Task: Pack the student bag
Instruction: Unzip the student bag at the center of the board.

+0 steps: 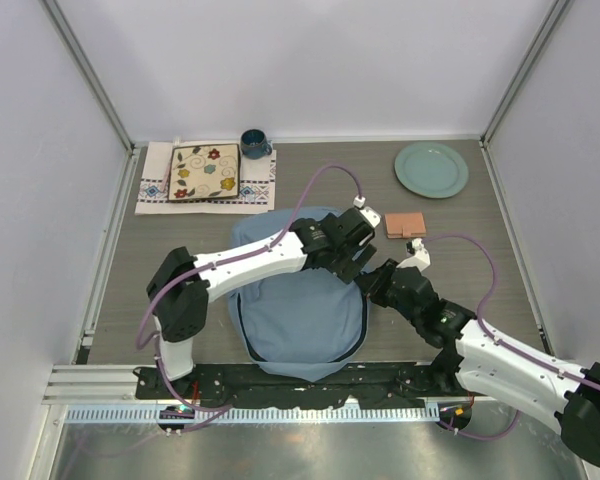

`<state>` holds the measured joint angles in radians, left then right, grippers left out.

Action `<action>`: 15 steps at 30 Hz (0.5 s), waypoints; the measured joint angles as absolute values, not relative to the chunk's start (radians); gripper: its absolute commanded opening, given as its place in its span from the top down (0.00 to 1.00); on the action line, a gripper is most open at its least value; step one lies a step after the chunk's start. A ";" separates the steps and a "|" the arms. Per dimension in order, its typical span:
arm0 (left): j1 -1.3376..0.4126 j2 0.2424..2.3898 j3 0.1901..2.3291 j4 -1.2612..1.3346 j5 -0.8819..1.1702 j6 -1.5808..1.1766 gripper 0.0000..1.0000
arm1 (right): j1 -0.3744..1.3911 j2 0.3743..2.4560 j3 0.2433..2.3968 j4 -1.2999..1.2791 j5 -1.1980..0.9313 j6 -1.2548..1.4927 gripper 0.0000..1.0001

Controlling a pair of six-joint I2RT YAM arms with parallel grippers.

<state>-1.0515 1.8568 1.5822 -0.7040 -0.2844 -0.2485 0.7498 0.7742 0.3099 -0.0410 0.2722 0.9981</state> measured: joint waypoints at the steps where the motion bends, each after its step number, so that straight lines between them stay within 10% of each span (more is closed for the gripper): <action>1: -1.052 1.863 1.580 -0.702 -0.285 -0.249 0.18 | 0.750 0.771 0.310 -0.042 0.271 0.998 0.92; 15: -1.044 1.890 1.576 -0.646 -0.277 -0.253 0.51 | 0.750 0.757 0.304 -0.056 0.269 0.999 0.92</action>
